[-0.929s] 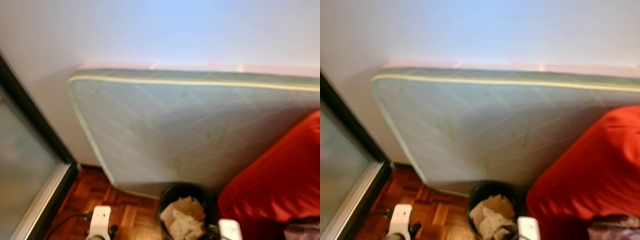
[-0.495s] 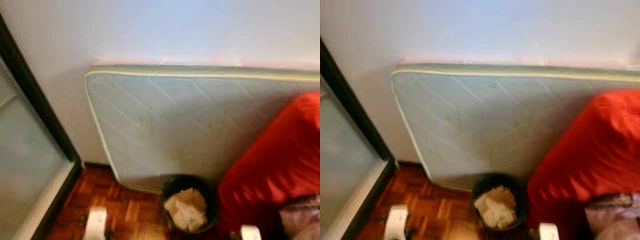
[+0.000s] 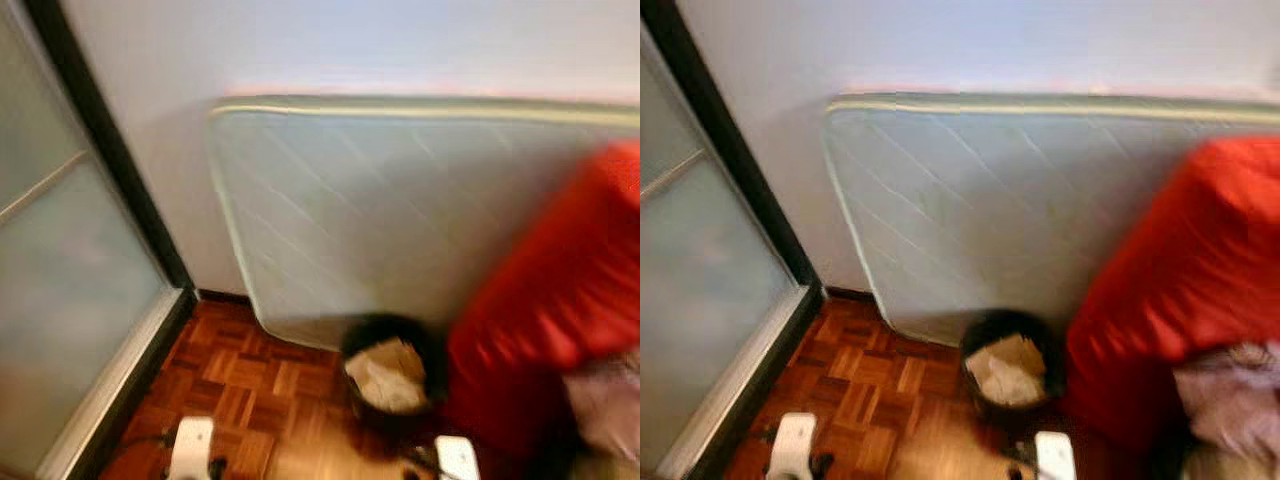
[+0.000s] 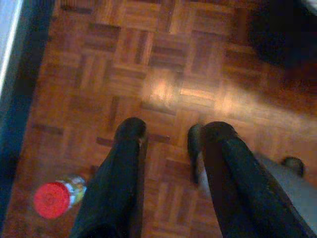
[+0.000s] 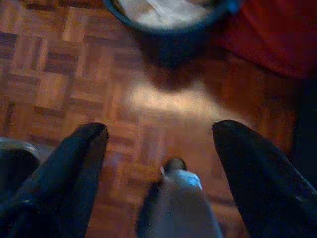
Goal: Clean up the room
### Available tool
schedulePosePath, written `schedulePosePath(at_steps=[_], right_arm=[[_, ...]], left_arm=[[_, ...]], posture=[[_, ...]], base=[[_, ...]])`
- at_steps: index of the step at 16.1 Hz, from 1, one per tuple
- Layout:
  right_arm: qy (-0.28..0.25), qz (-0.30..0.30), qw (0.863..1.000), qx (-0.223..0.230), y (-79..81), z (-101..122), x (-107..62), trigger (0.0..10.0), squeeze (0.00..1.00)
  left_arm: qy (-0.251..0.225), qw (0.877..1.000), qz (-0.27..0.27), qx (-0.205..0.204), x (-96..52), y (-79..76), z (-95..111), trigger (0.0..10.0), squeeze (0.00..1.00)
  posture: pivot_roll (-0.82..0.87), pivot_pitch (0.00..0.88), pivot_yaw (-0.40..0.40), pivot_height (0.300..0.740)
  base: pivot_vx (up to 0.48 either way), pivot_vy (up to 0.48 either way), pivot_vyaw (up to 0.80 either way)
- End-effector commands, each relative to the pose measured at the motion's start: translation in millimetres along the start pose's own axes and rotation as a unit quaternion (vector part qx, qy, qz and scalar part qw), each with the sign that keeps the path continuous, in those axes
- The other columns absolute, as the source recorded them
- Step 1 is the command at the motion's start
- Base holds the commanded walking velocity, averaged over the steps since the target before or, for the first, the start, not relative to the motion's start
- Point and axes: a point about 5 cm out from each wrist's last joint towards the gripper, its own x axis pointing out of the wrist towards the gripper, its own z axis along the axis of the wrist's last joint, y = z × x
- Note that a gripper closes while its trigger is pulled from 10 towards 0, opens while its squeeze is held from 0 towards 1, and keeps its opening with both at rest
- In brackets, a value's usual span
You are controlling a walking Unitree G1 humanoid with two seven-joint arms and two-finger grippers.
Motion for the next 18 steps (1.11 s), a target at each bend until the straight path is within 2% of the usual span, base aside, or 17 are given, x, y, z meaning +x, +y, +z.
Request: schedulePosePath(at_steps=[1,2,3,5,8,11,17,18], right_arm=[[0.002,0.007,1.000,-0.001,11.3,2.1,2.0,10.0,0.00],[0.003,0.004,1.000,-0.001,6.5,2.7,1.7,10.0,0.00],[0.002,-0.006,1.000,0.001,-12.3,1.4,-1.1,10.0,0.00],[0.002,-0.002,1.000,0.000,-3.4,1.3,0.1,10.0,0.00],[0.004,-0.003,1.000,0.001,-6.8,-0.1,-0.7,10.0,0.00],[0.007,0.002,1.000,0.008,-3.0,-0.9,-0.3,10.0,0.00],[0.017,0.006,1.000,0.004,-1.4,-2.4,0.0,10.0,0.00],[0.018,0.006,1.000,0.003,-1.6,-2.5,0.0,10.0,0.00]], left_arm=[[0.010,1.000,0.003,0.002,-1.3,2.8,-5.0,10.0,0.00],[0.011,1.000,0.003,0.002,-1.3,2.4,-5.3,10.0,0.00],[0.012,1.000,0.002,0.001,-1.3,1.2,-6.0,10.0,0.00],[0.013,1.000,0.000,0.001,-1.3,-0.9,-6.6,10.0,0.00],[0.015,1.000,-0.001,0.001,-1.2,-4.0,-7.5,10.0,0.00],[0.014,1.000,0.000,0.001,-0.8,-3.2,-6.2,10.0,0.00],[0.014,1.000,-0.002,0.002,-0.4,-4.9,-5.4,10.0,0.00],[0.011,1.000,-0.009,0.016,-0.6,-4.3,-4.7,10.0,0.00]], posture=[[0.04,0.000,0.015,0.740],[0.04,0.000,0.015,0.740],[0.04,0.000,0.014,0.740],[0.04,0.000,0.014,0.740],[0.04,0.000,0.014,0.740],[0.04,0.000,0.014,0.740],[0.04,0.000,0.011,0.740],[0.03,0.000,0.011,0.740]], base=[[-0.285,0.000,0.00],[-0.285,0.000,0.00],[-0.285,0.000,0.00],[-0.287,0.000,0.00],[-0.281,0.000,0.00],[0.000,0.000,0.00],[0.000,0.000,-0.75],[0.000,0.000,-0.76]])
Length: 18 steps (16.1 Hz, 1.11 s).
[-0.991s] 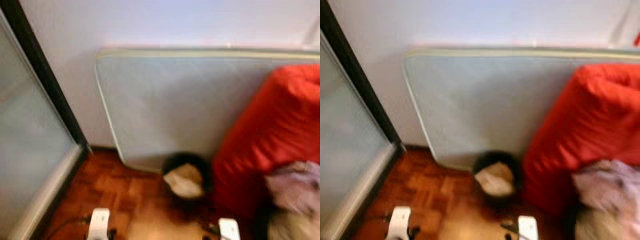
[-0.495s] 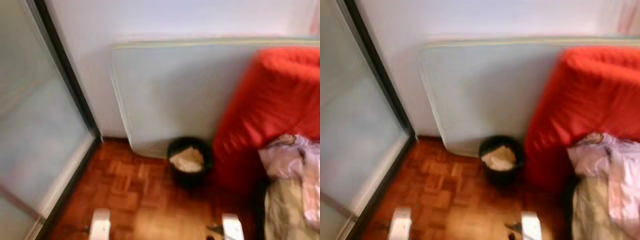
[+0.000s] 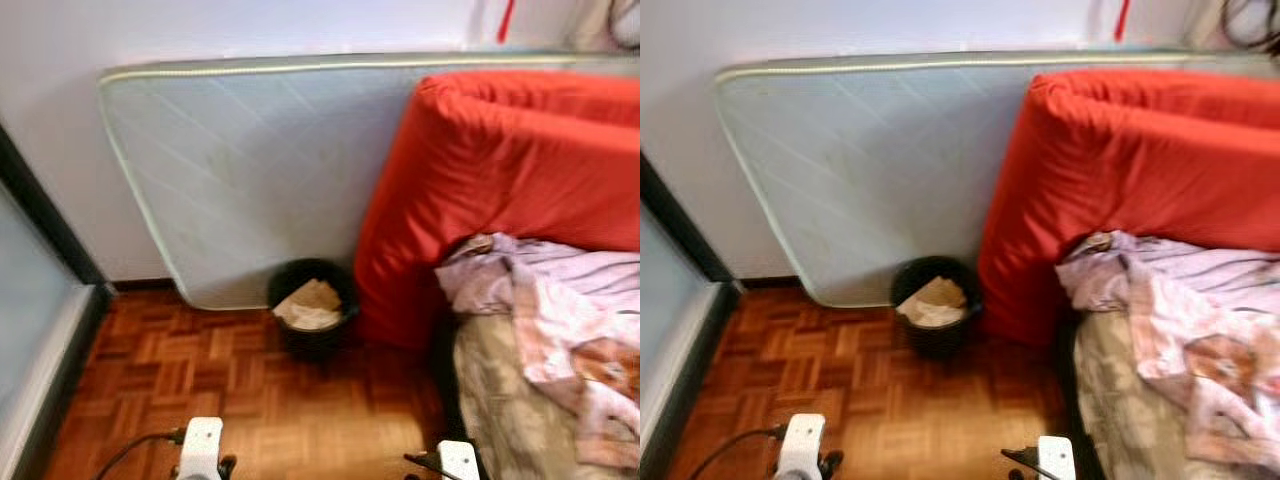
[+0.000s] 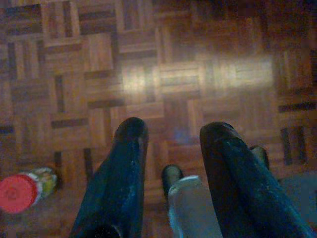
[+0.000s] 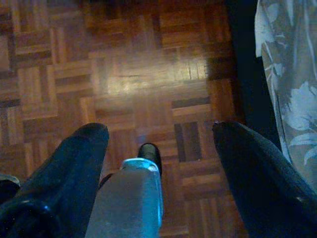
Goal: Clean up the room
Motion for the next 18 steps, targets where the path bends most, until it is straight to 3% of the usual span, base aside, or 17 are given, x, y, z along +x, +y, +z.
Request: schedulePosePath(at_steps=[1,4,7,10,18], right_arm=[[0.011,-0.005,1.000,0.000,-4.2,-5.5,-1.6,10.0,0.00],[0.013,-0.004,1.000,-0.002,-4.4,-6.4,-1.8,10.0,0.00],[0.017,-0.004,1.000,-0.009,-4.8,-9.0,-2.5,10.0,0.00],[0.019,-0.001,1.000,-0.009,-3.7,-11.6,-3.0,10.0,0.00],[0.009,-0.009,1.000,-0.005,-5.5,-5.9,-2.0,10.0,0.00]], left_arm=[[-0.002,1.000,-0.004,0.013,0.0,-0.3,0.6,10.0,0.00],[-0.004,1.000,-0.004,0.008,-0.3,2.7,1.0,10.0,0.00],[-0.020,1.000,-0.018,0.001,1.3,-5.1,7.2,10.0,0.00],[-0.007,1.000,-0.018,0.010,-0.4,-3.2,0.2,10.0,0.00],[-0.030,0.999,-0.027,0.016,4.9,-8.3,21.5,10.0,0.00]], posture=[[0.03,0.000,0.011,0.740],[0.02,0.000,0.017,0.740],[0.01,0.000,0.018,0.740],[-0.01,0.000,0.020,0.740],[-0.01,0.000,0.021,0.740]], base=[[0.000,-0.480,-0.76],[0.000,-0.130,-0.76],[0.000,0.000,-0.76],[0.000,0.000,-0.76],[0.000,0.000,-0.76]])
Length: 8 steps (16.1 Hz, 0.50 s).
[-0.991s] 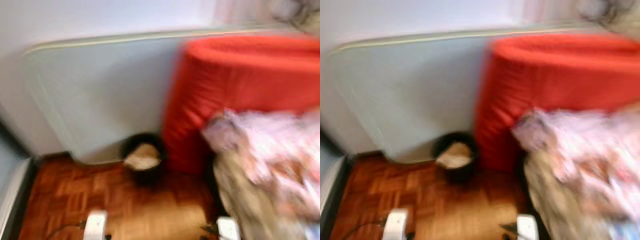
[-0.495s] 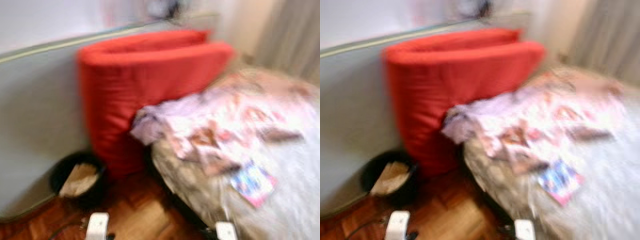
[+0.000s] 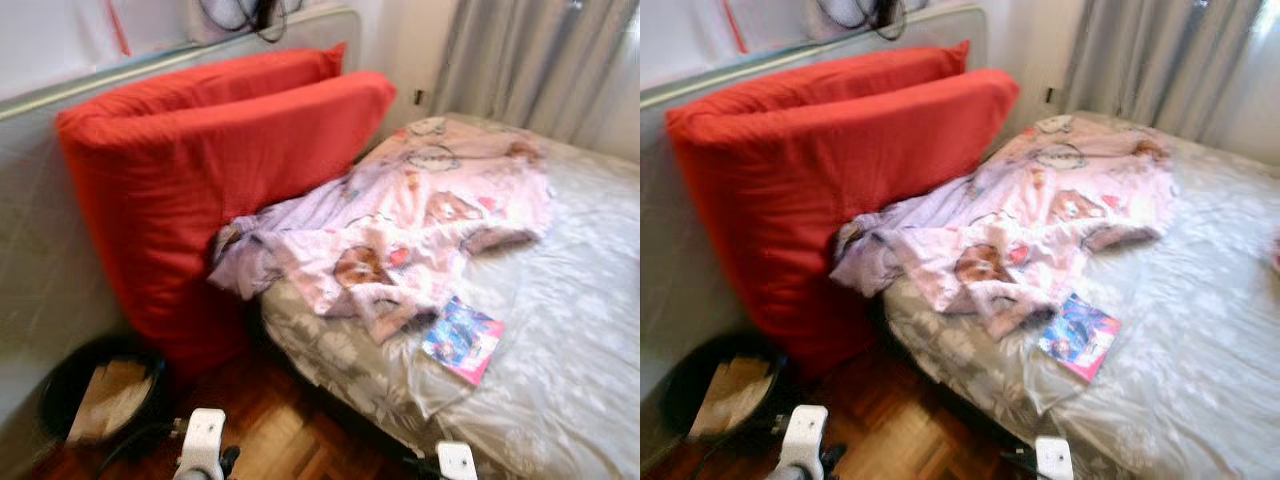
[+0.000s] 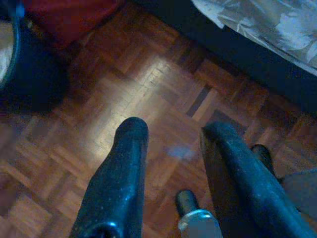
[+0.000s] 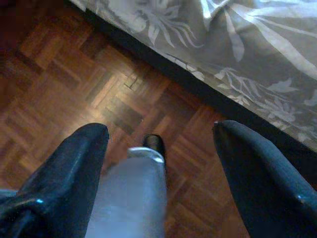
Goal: Clean up the room
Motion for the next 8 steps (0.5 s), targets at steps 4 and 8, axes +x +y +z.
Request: schedulePosePath(at_steps=[4,8], right_arm=[[0.007,-0.012,1.000,0.019,-4.3,-4.0,-1.1,10.0,0.00],[0.004,-0.012,1.000,0.021,-4.4,-2.4,-0.8,10.0,0.00]], left_arm=[[0.005,1.000,0.005,-0.005,0.7,-1.4,0.4,10.0,0.00],[0.003,1.000,0.008,-0.007,1.2,0.4,2.6,10.0,0.00]], posture=[[0.00,0.000,0.021,0.740],[0.01,0.000,0.022,0.740]], base=[[0.000,-0.139,-0.76],[0.000,0.000,-0.76]])
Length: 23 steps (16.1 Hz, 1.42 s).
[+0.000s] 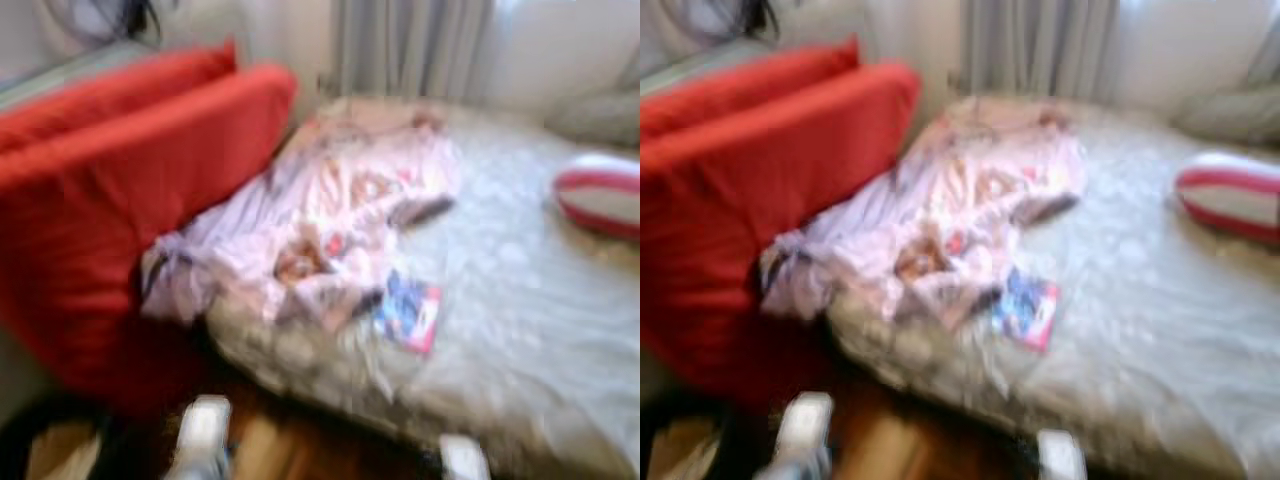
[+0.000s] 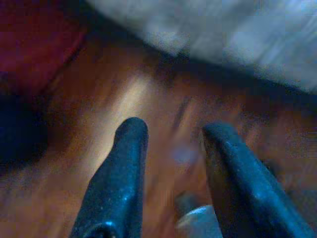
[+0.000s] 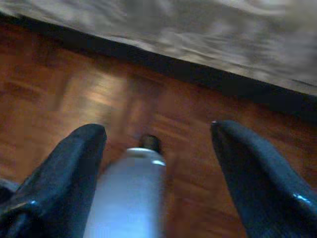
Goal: Clean up the room
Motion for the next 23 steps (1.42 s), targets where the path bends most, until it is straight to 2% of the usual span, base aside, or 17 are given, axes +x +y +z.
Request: schedulePosePath(at_steps=[1,6,8,14,19,23], right_arm=[[-0.008,0.013,1.000,0.004,10.9,4.7,1.9,10.0,0.00],[-0.009,0.013,1.000,0.004,11.1,5.1,2.0,10.0,0.00],[-0.017,0.013,1.000,0.005,11.4,6.4,1.9,10.0,0.00],[-0.020,0.012,1.000,0.012,11.4,6.7,1.9,10.0,0.00],[-0.021,0.007,1.000,0.014,10.9,6.7,1.8,10.0,0.00],[-0.023,0.006,1.000,0.011,10.8,7.0,1.8,10.0,0.00]], left_arm=[[0.027,0.999,0.021,-0.002,-6.0,15.0,-15.9,10.0,0.00],[0.033,0.999,0.019,0.001,-6.7,15.6,-18.5,10.0,0.00],[0.035,0.999,0.017,0.012,-7.0,15.5,-19.3,10.0,0.00],[0.042,0.999,0.017,0.016,-8.0,17.2,-22.3,10.0,0.00],[0.044,0.999,0.019,0.015,-8.6,18.5,-23.6,10.0,0.00],[0.048,0.999,0.019,0.013,-9.6,17.4,-27.0,10.0,0.00]], posture=[[0.01,0.000,0.022,0.740],[0.00,0.000,0.025,0.740],[0.00,0.000,0.025,0.740],[0.00,0.000,0.026,0.740],[0.00,0.000,0.026,0.740],[0.00,0.000,0.024,0.740]], base=[[0.000,0.000,-0.76],[0.000,0.000,-0.76],[0.000,-0.127,0.00],[0.000,-0.410,0.00],[0.000,-0.472,-0.66],[0.000,-0.472,0.00]])
